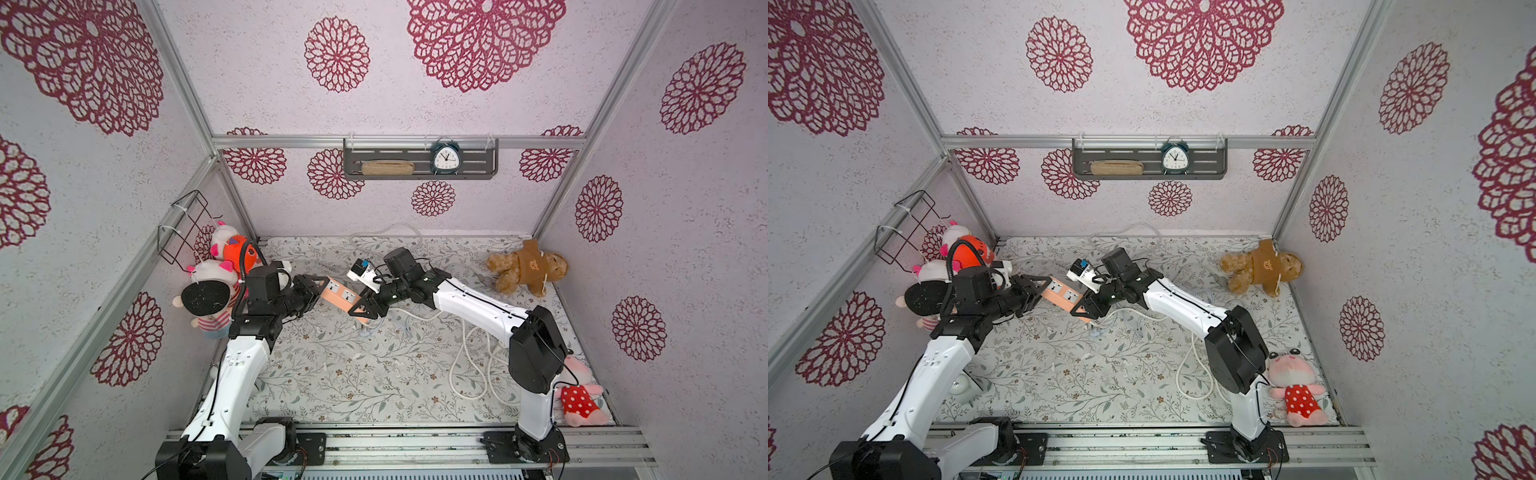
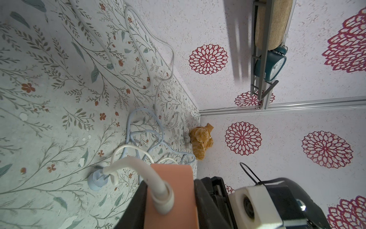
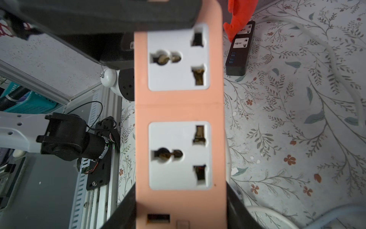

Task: Unwrap the cord wrapped around the power strip
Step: Unwrap the power cord from the power strip.

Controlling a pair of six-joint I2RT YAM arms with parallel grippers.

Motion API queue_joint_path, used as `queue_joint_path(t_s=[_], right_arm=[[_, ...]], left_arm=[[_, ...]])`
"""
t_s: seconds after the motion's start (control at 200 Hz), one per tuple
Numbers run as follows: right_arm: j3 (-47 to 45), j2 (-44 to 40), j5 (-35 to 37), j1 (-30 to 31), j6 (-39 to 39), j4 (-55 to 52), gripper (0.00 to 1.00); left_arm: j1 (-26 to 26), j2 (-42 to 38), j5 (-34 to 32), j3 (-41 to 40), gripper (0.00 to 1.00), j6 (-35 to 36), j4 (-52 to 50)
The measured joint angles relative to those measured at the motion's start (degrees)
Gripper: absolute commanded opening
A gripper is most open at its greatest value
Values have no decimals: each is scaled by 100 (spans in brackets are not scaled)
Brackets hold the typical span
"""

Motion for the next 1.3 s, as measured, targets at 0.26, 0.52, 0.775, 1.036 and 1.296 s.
queue_joint_path(t_s=[0.26,0.52,0.775,1.036,1.296], right_arm=[[208,-11,262,-109,295,-345,19],[229,-144,-70,-310,468,-745,18],[227,-658,-450,-328,271,-1322,12],[221,-1080,-452,-605,732,-1073,7],[221,-1088,-345,-800,1279,-695,7]], left_arm=[[-2,-262,-219,562,89,1029,-929],[33,-1014,-640,564,58,1670,-1067],[44,39,-586,-188,35,1091,302],[13,-20,-319,-466,57,1355,688],[-658,-31,424,-949,88,1537,1342]])
